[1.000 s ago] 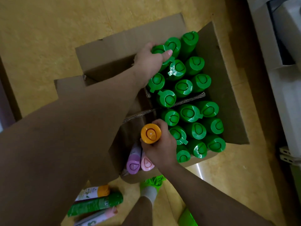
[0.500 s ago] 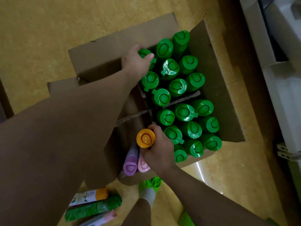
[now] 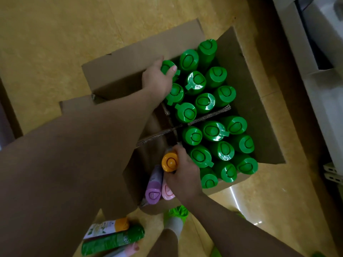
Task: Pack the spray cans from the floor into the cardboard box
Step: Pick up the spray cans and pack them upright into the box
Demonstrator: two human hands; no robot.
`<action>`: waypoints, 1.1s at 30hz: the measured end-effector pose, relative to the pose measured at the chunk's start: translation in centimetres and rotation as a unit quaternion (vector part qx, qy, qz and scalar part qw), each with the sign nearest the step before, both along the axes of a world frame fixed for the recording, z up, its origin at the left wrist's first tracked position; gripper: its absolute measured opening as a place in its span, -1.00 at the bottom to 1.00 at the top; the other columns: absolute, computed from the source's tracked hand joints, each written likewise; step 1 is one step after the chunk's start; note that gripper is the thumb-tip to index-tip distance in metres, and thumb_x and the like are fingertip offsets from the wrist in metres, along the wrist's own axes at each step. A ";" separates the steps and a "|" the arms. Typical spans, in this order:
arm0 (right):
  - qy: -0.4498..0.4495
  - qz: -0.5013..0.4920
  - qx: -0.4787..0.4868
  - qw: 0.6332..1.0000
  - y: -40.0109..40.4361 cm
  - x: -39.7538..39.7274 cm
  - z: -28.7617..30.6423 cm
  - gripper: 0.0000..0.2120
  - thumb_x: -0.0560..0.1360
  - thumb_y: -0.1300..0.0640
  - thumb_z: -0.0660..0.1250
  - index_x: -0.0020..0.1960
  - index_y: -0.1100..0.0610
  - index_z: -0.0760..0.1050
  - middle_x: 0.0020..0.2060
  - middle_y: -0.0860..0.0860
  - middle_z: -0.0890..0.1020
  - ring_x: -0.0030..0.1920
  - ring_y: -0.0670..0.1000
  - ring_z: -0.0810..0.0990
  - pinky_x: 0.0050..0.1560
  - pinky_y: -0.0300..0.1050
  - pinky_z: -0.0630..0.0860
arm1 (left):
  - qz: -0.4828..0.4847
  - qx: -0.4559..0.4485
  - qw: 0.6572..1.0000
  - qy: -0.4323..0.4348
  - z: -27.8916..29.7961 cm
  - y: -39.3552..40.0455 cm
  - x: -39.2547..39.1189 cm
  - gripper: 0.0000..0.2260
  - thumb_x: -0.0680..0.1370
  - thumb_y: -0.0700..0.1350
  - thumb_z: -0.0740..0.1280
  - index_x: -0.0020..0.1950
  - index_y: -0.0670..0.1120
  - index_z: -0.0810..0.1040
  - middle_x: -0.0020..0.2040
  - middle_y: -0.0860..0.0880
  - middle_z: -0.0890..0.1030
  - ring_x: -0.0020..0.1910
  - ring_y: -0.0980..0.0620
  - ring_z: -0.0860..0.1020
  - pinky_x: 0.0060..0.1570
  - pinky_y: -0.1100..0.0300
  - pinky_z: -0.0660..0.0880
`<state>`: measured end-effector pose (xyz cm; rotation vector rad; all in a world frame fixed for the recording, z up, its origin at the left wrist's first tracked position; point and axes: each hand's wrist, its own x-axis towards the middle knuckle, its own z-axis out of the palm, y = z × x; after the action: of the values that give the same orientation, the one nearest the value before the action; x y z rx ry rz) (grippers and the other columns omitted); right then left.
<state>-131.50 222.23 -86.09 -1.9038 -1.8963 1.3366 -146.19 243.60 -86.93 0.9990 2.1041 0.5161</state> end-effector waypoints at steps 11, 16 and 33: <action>-0.168 0.115 -0.059 0.977 -2.3 -0.6 -3.8 -0.51 0.49 0.17 0.29 0.41 0.07 0.32 0.25 0.12 0.47 0.13 0.21 0.57 -0.02 0.03 0.54 | 0.098 0.075 0.992 0.006 -0.9 -20.0 2.2 -0.96 0.59 -0.05 0.38 -0.01 0.01 0.59 -0.10 0.02 0.59 -0.19 0.32 0.50 -0.17 0.54 0.35; -0.225 0.106 -0.052 0.967 -3.1 -0.6 -3.4 -0.40 0.51 0.11 0.30 0.51 0.06 0.21 0.33 0.11 0.42 0.14 0.17 0.57 -0.04 -0.03 0.50 | 0.086 -0.039 0.994 -0.046 -3.2 -23.9 2.9 -0.85 0.58 0.02 0.36 -0.04 0.00 0.68 -0.20 0.10 0.64 -0.15 0.11 0.59 -0.11 0.23 0.46; -0.096 0.051 0.121 0.987 -6.6 2.5 -1.8 -0.58 0.47 0.22 0.41 0.30 0.22 0.47 0.30 0.22 0.47 0.27 0.25 0.43 0.18 0.11 0.48 | 0.055 0.067 0.996 0.022 1.1 -18.6 7.9 -0.79 0.59 0.02 0.33 0.16 -0.01 0.63 0.07 0.10 0.61 0.06 0.17 0.53 0.06 0.41 0.40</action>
<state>-129.03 215.63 -87.85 -1.8921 -2.1598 0.9228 -138.34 224.96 -85.87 0.9814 2.1949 0.7049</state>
